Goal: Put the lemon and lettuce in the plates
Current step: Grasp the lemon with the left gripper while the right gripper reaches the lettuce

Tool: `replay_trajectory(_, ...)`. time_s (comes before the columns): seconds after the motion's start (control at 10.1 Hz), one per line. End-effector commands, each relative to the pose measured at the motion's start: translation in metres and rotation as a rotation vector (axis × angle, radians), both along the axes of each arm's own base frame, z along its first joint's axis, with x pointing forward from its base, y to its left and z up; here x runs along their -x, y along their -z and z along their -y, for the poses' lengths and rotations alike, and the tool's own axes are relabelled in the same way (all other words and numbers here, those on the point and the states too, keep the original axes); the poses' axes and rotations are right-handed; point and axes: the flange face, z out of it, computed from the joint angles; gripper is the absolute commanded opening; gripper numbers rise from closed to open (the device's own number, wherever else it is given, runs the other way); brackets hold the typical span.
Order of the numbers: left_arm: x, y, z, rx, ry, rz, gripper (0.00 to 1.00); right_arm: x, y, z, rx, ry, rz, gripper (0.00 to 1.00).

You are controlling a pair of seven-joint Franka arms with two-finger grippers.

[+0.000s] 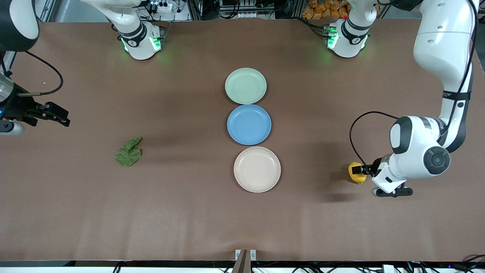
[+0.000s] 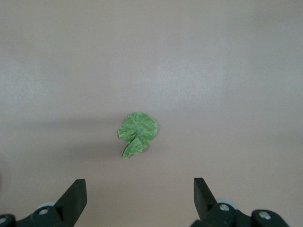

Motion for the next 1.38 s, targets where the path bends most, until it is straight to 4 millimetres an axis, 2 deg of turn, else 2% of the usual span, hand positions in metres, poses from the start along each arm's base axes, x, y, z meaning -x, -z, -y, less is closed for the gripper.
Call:
replay_trajectory(0.0,0.002,0.015,-0.005,-0.004,-0.011,-0.013,1.0,0.005,0.027,-0.002,-0.012,-0.014,0.01,1.0)
replay_trajectory(0.2,0.002,0.029,-0.006,-0.01,-0.009,-0.018,1.0,0.005,0.059,-0.003,-0.013,-0.016,0.016,1.0)
replay_trajectory(0.3,0.004,0.038,-0.008,-0.017,-0.005,-0.025,1.0,0.006,0.082,-0.003,-0.013,-0.017,0.03,1.0)
replay_trajectory(0.59,0.002,0.058,-0.011,-0.013,-0.014,-0.007,1.0,0.014,0.161,-0.008,-0.017,-0.03,0.036,1.0)
replay_trajectory(0.79,0.001,0.064,-0.011,-0.012,-0.013,-0.004,1.0,0.013,0.213,-0.01,-0.022,-0.034,0.018,1.0)
replay_trajectory(0.89,0.0,0.063,-0.01,-0.013,-0.007,-0.002,0.82,0.012,0.237,-0.012,-0.026,-0.038,-0.017,1.0)
replay_trajectory(0.99,0.001,0.063,-0.007,-0.013,-0.003,-0.002,0.32,0.014,0.259,-0.027,-0.028,-0.062,-0.04,1.0)
replay_trajectory(1.09,0.001,0.065,-0.006,-0.012,-0.005,-0.002,0.0,0.019,0.28,-0.039,-0.029,-0.083,-0.03,1.0)
replay_trajectory(1.28,-0.001,0.061,-0.004,-0.012,-0.007,0.004,0.0,0.023,0.329,-0.048,-0.037,-0.098,-0.018,1.0)
